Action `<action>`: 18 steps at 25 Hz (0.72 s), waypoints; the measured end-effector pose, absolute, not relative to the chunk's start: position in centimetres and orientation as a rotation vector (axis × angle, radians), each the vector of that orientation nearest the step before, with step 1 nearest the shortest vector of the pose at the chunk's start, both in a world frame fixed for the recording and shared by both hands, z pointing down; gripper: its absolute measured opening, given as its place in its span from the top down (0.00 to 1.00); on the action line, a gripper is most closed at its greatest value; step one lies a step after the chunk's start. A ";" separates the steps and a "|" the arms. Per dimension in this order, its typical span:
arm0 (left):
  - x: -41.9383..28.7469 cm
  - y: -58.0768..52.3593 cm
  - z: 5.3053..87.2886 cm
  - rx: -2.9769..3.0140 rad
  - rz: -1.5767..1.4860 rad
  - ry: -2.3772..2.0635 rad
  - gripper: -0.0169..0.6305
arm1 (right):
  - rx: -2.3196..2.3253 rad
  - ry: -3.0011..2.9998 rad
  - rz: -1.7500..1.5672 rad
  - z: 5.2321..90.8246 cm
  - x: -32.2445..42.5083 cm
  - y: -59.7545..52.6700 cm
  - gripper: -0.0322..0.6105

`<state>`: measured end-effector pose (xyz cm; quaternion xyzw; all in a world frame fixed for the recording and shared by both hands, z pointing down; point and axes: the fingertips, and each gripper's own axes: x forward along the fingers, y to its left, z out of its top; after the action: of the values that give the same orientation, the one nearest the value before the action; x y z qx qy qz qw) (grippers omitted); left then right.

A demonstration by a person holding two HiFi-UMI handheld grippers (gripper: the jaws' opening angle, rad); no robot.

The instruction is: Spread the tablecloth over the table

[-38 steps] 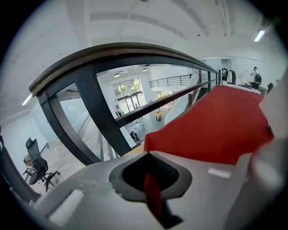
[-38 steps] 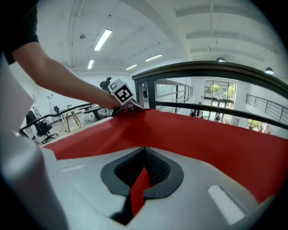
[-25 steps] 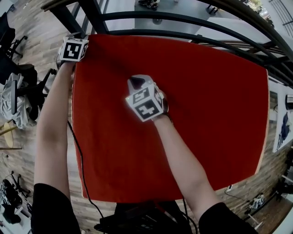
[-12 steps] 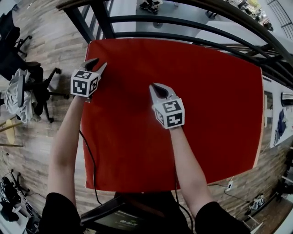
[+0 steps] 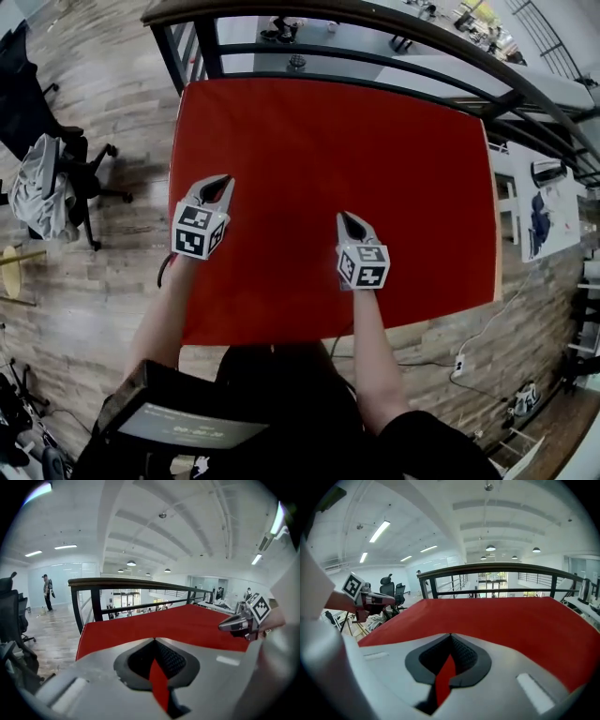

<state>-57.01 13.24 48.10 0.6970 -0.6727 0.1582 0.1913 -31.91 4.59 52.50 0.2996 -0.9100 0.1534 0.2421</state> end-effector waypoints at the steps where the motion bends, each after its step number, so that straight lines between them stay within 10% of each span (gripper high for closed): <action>1: -55.5 14.6 47.6 1.971 0.441 -1.879 0.96 | 0.835 -2.486 0.416 51.9 -30.5 5.7 0.94; 18: -38.1 26.6 51.2 1.894 0.362 -1.796 0.97 | 1.167 -2.380 0.539 49.7 -6.2 9.7 0.94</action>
<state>-38.06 26.62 51.20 0.6958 -0.6598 0.1332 0.2505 -6.21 9.67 49.67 0.4212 -0.8589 0.1946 0.2166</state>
